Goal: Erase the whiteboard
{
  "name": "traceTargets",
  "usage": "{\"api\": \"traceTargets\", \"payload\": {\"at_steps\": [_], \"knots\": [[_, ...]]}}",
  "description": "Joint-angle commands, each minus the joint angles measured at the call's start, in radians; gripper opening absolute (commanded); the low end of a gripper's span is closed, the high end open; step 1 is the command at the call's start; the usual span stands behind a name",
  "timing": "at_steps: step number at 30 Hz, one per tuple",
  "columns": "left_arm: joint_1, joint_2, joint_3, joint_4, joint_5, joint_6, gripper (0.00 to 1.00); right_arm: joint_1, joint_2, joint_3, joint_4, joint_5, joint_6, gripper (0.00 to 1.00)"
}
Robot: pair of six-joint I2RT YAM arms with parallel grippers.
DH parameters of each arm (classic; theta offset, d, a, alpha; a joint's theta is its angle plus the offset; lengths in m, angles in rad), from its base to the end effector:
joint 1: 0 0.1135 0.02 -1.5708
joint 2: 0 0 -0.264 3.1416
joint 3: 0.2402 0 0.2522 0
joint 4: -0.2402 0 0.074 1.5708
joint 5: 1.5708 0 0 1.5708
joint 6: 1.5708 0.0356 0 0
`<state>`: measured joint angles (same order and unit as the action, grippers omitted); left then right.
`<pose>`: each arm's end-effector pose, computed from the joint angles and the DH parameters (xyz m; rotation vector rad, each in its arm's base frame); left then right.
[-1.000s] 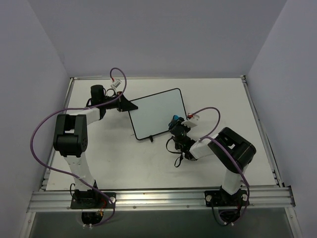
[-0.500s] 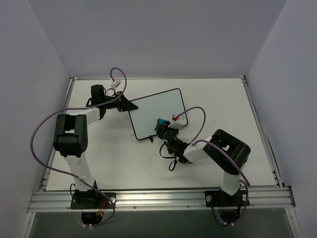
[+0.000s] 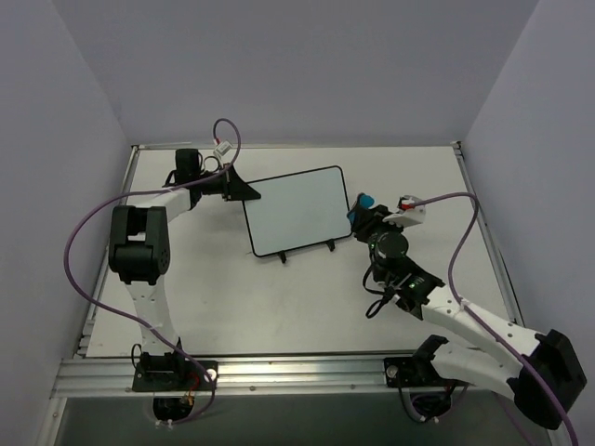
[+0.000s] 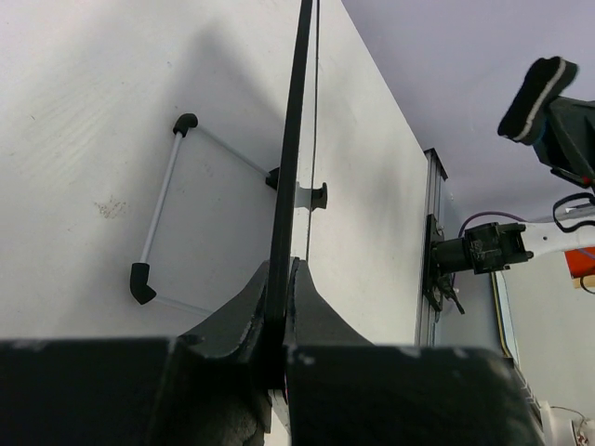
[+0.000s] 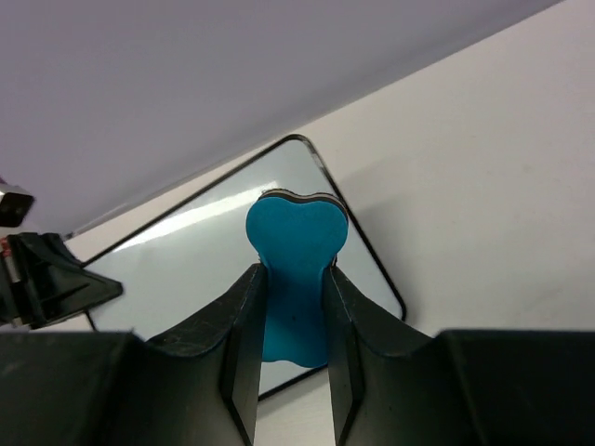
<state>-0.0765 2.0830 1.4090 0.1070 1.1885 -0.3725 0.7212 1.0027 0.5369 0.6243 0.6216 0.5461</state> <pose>0.4480 -0.0675 0.1907 0.4273 2.0335 -1.5215 0.1830 0.1333 0.2959 0.3958 1.4156 0.5989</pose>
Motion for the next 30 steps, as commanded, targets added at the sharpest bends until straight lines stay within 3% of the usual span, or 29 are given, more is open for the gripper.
{"api": "traceTargets", "payload": {"at_steps": [1, 5, 10, 18, 24, 30], "knots": [[0.009, 0.077, 0.030, -0.101, -0.244, 0.168, 0.02, -0.055, -0.055, -0.020, -0.259, 0.001, 0.009, 0.00], [0.009, 0.080, 0.070, -0.161, -0.234, 0.197, 0.02, -0.112, -0.085, -0.029, -0.371, -0.028, 0.069, 0.00], [0.017, 0.097, 0.180, -0.375, -0.283, 0.328, 0.02, -0.241, -0.047, -0.037, -0.448, -0.094, 0.084, 0.00], [0.023, 0.153, 0.266, -0.429, -0.291, 0.369, 0.02, -0.419, 0.008, 0.001, -0.491, -0.273, 0.026, 0.00], [0.017, 0.101, 0.186, -0.346, -0.302, 0.313, 0.02, -0.479, 0.002, 0.015, -0.489, -0.292, -0.015, 0.00], [0.020, 0.103, 0.151, -0.354, -0.310, 0.280, 0.02, -0.569, 0.180, 0.173, -0.574, -0.370, -0.132, 0.00]]}}
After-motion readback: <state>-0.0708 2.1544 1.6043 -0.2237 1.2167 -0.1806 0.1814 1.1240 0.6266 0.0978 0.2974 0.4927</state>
